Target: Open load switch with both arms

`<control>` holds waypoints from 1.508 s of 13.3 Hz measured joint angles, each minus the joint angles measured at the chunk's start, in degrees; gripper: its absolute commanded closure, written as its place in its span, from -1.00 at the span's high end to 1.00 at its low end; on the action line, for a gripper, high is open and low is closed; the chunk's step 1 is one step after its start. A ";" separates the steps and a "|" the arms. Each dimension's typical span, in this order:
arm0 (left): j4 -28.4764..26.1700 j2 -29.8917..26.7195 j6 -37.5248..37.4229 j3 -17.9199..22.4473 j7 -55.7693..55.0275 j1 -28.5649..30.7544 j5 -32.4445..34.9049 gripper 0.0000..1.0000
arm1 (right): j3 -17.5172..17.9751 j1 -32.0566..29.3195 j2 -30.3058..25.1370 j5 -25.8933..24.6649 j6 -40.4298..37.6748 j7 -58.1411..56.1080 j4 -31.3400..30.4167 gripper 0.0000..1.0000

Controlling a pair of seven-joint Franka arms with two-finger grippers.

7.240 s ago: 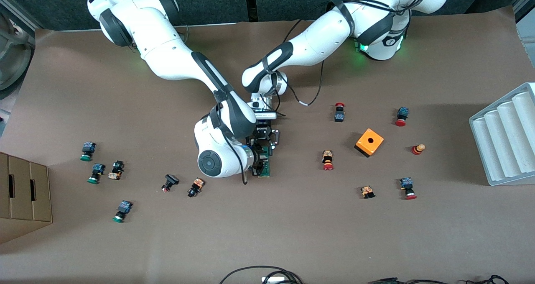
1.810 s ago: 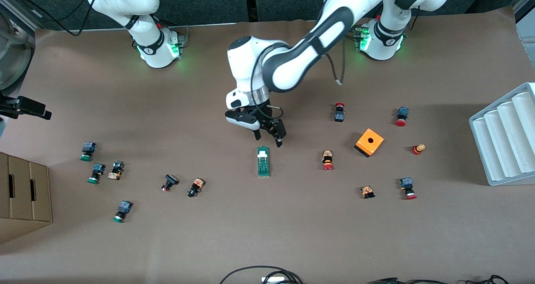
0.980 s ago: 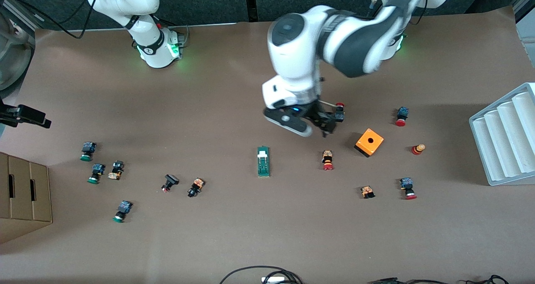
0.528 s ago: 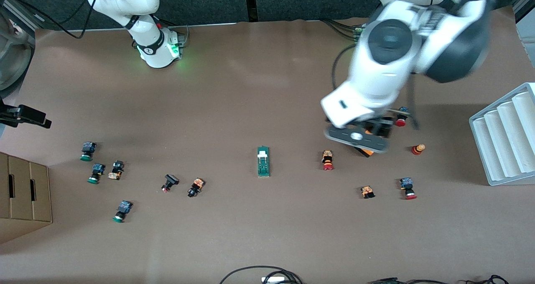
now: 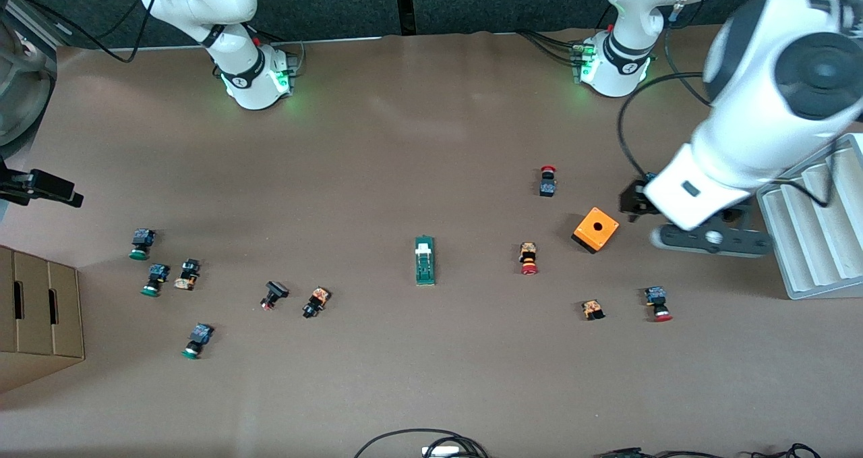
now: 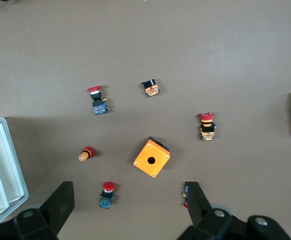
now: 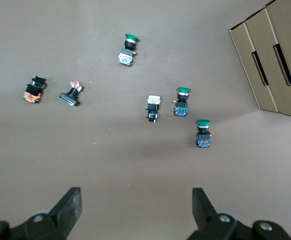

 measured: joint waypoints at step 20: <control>-27.92 -23.04 6.14 23.24 12.60 -8.10 -5.73 1.00 | 0.00 0.01 0.23 0.00 0.08 0.00 0.00 1.00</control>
